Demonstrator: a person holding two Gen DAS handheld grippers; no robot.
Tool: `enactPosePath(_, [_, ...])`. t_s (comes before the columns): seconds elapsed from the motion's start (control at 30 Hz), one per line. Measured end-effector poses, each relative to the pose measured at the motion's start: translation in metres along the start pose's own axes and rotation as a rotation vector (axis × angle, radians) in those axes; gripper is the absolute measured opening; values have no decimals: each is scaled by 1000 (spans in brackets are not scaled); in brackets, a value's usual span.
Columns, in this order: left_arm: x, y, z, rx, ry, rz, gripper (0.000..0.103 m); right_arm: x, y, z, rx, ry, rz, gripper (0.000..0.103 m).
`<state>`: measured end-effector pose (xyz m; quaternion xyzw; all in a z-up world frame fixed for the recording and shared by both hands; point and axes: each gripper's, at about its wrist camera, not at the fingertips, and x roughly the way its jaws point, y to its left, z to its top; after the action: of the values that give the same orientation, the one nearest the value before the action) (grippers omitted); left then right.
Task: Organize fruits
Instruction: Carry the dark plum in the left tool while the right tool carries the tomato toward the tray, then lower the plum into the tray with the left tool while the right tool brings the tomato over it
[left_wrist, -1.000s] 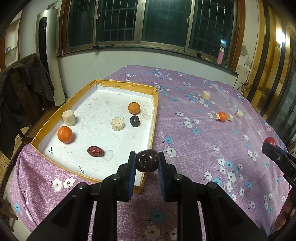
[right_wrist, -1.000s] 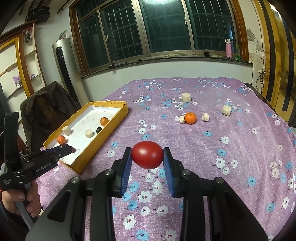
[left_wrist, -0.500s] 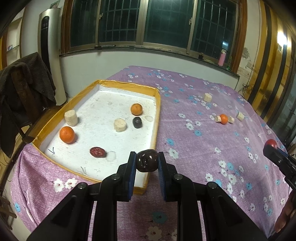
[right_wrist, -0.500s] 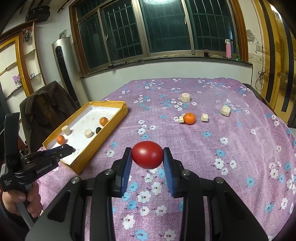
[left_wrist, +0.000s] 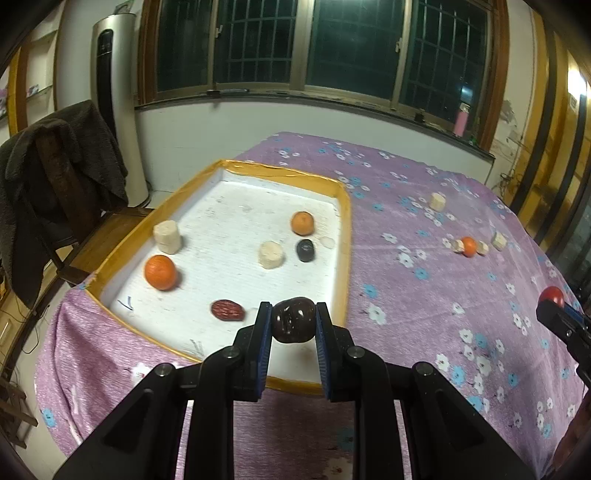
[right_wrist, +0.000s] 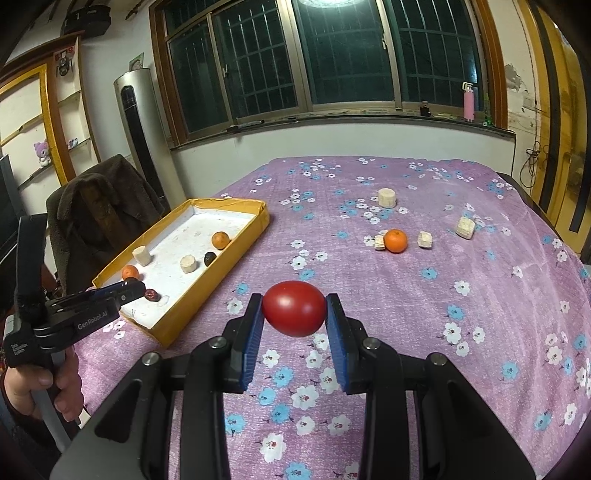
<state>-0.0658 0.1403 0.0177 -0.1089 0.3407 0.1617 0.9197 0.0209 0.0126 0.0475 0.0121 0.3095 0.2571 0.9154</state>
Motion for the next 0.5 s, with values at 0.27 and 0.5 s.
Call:
enactPosePath(0.27, [5,25,5,-44,2,39,21,10,21,5,-41,14,28,35])
enactPosePath(0.5, [13,38,12,-53,6,72,21,19,40,13,-71,16,51,35])
